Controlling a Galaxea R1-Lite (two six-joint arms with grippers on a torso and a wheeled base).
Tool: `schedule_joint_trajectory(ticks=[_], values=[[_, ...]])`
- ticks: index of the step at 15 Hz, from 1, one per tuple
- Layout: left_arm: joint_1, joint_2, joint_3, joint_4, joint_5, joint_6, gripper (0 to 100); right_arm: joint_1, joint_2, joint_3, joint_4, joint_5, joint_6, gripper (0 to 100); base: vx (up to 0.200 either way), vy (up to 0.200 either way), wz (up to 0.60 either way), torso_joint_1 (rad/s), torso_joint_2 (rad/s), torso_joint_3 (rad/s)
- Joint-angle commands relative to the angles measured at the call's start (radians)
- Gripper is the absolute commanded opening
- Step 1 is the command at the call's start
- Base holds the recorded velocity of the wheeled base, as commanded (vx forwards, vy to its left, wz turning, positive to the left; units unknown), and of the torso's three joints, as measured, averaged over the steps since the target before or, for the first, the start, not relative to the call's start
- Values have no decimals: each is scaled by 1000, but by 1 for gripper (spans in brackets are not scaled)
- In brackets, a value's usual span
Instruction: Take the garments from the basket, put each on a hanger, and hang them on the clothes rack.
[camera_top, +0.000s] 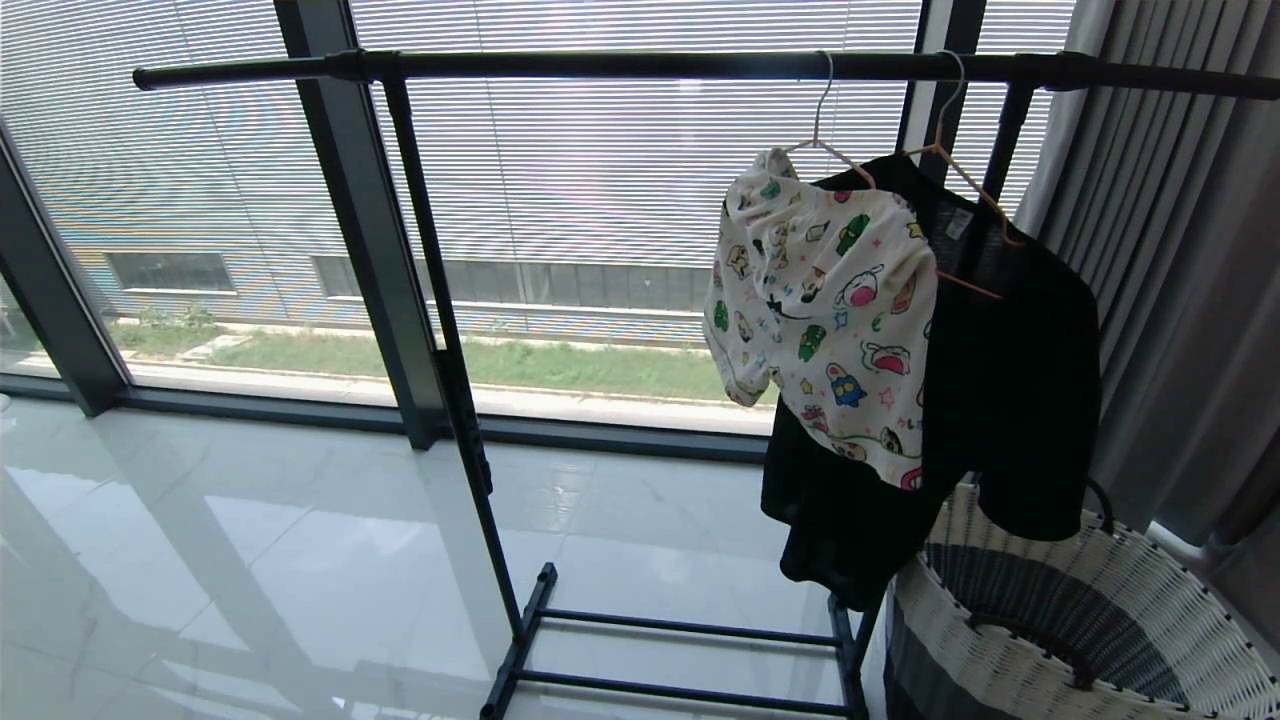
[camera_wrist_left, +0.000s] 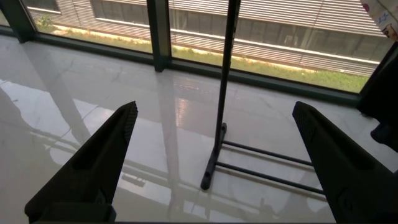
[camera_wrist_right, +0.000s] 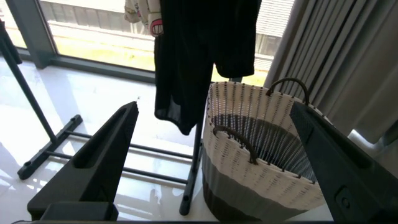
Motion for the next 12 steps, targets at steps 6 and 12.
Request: schedule_joint_trajectory(ticks=[6, 12], values=[[-103, -94, 0, 0, 0, -16, 100, 0, 2, -2, -3, 6, 51, 100, 0, 0, 0, 0, 0, 0], [-103, -94, 0, 0, 0, -16, 100, 0, 2, -3, 0, 96, 64, 100, 0, 0, 0, 0, 0, 0]])
